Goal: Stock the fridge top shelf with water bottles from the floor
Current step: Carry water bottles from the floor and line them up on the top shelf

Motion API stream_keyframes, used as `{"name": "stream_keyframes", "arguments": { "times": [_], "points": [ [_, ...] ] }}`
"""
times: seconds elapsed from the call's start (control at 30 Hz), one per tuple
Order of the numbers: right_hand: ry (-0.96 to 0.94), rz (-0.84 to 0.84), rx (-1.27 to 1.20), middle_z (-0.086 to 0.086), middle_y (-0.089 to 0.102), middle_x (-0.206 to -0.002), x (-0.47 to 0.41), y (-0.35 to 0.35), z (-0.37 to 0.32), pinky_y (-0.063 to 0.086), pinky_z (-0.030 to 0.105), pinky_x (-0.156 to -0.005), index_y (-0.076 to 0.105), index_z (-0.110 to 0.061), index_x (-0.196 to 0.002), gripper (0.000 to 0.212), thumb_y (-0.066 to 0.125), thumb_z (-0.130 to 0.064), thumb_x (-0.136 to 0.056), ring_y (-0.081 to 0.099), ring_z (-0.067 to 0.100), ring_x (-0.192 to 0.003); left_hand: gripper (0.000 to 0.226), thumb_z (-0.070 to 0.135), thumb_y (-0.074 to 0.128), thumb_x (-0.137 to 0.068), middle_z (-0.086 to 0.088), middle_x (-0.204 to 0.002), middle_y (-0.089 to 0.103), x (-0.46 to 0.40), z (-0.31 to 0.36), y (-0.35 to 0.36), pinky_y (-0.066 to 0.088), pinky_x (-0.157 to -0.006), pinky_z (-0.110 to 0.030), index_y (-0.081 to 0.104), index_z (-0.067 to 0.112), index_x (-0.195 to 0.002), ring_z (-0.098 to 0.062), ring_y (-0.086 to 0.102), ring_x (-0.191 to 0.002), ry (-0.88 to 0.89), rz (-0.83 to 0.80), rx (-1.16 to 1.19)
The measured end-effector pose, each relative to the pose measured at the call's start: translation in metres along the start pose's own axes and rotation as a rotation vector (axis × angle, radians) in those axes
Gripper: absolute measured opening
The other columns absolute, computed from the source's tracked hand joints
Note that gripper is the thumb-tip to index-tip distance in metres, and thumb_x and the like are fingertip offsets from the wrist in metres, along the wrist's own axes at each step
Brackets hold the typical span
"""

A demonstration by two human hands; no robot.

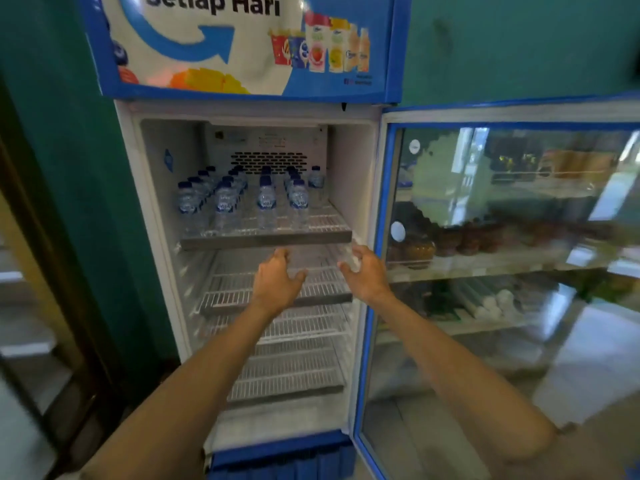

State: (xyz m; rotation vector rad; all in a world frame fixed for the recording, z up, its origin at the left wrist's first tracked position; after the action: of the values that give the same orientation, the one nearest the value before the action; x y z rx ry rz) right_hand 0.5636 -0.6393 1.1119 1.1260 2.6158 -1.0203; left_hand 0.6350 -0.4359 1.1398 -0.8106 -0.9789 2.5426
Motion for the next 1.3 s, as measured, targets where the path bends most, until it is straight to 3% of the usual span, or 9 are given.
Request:
{"name": "stream_keyframes", "arguments": {
  "times": [0.13,0.27,0.4,0.53,0.7,0.83,0.97,1.1,1.3],
  "points": [
    [0.057,-0.040,-0.022,0.012,0.053,-0.141,0.088,-0.026,-0.005,0.039,0.032,-0.108,0.048,-0.008,-0.141,0.057,0.066,-0.033,-0.093,0.050,0.027,-0.131,0.049,0.032,0.067,-0.088,-0.013,-0.121,0.062,0.080,0.020,-0.011,0.047,-0.090,-0.040,0.049,0.007,-0.126,-0.033,0.059,-0.110,-0.003,-0.030,0.001],
    [-0.001,-0.033,0.028,0.011,0.056,-0.138,0.160,-0.056,-0.020,0.035,0.022,-0.100,0.050,-0.008,-0.140,0.054,0.064,-0.034,-0.095,0.051,0.025,-0.128,0.046,0.030,0.067,-0.088,-0.010,-0.118,0.062,0.142,0.041,-0.024,0.046,-0.090,-0.038,0.049,0.010,-0.125,-0.030,0.058,-0.109,0.015,-0.025,0.010],
    [0.014,0.000,0.048,0.007,0.055,-0.139,0.219,-0.077,-0.019,0.037,0.031,-0.106,0.051,-0.013,-0.140,0.052,0.062,-0.039,-0.096,0.049,0.024,-0.131,0.048,0.029,0.067,-0.089,-0.011,-0.126,0.060,0.204,0.062,-0.030,0.048,-0.094,-0.039,0.049,0.008,-0.128,-0.029,0.058,-0.115,0.035,-0.063,0.033],
    [0.058,-0.022,0.089,0.006,0.050,-0.143,0.277,-0.091,-0.008,0.032,0.025,-0.101,0.045,-0.016,-0.145,0.062,0.060,-0.049,-0.094,0.045,0.023,-0.134,0.049,0.026,0.065,-0.090,-0.011,-0.130,0.058,0.262,0.076,-0.039,0.043,-0.097,-0.036,0.046,0.008,-0.132,-0.027,0.054,-0.120,0.060,-0.090,0.042],
    [0.103,-0.057,0.125,0.008,0.044,-0.149,0.369,-0.113,0.002,0.029,0.025,-0.104,0.045,-0.014,-0.145,0.060,0.061,-0.043,-0.095,0.039,0.024,-0.139,0.051,0.026,0.065,-0.091,-0.011,-0.132,0.057,0.348,0.066,-0.036,0.045,-0.099,-0.038,0.046,0.007,-0.135,-0.028,0.054,-0.121,0.010,-0.155,0.078],
    [0.195,-0.095,0.187,0.014,0.050,-0.143,0.450,-0.125,0.030,0.032,0.030,-0.108,0.046,-0.009,-0.144,0.063,0.063,-0.043,-0.093,0.042,0.029,-0.136,0.049,0.027,0.064,-0.091,-0.010,-0.129,0.058,0.428,0.048,-0.021,0.036,-0.098,-0.032,0.047,0.008,-0.133,-0.027,0.053,-0.121,-0.060,-0.218,0.079],
    [0.271,-0.109,0.172,0.012,0.048,-0.142,0.522,-0.144,0.058,0.034,0.030,-0.107,0.046,-0.011,-0.144,0.063,0.063,-0.043,-0.093,0.044,0.027,-0.133,0.050,0.027,0.067,-0.089,-0.011,-0.126,0.060,0.494,0.044,-0.003,0.039,-0.092,-0.030,0.049,0.006,-0.131,-0.027,0.055,-0.117,-0.100,-0.279,0.099],
    [0.344,-0.105,0.174,0.010,0.046,-0.146,0.573,-0.160,0.096,0.036,0.035,-0.111,0.043,-0.013,-0.146,0.067,0.061,-0.049,-0.093,0.044,0.026,-0.135,0.048,0.028,0.067,-0.089,-0.008,-0.125,0.061,0.539,0.048,0.021,0.043,-0.098,-0.036,0.051,0.007,-0.129,-0.025,0.055,-0.119,-0.141,-0.313,0.111],
    [0.478,-0.133,0.127,0.008,0.049,-0.143,0.633,-0.184,0.174,0.041,0.033,-0.108,0.044,-0.015,-0.145,0.065,0.062,-0.048,-0.092,0.047,0.024,-0.133,0.048,0.029,0.065,-0.091,-0.007,-0.128,0.058,0.588,0.058,0.090,0.038,-0.093,-0.027,0.050,0.009,-0.131,-0.023,0.054,-0.119,-0.208,-0.436,0.100]
  ]
}}
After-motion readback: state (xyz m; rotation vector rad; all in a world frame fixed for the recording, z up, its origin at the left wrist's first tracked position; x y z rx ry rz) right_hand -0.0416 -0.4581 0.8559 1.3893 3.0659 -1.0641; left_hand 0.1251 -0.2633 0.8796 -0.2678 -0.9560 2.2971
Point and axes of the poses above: each hand's wrist, its own x-axis away from the middle knuckle, its own y-axis out of the palm, z = x × y, the point moved 10 cm from there along -x, towards the middle knuckle
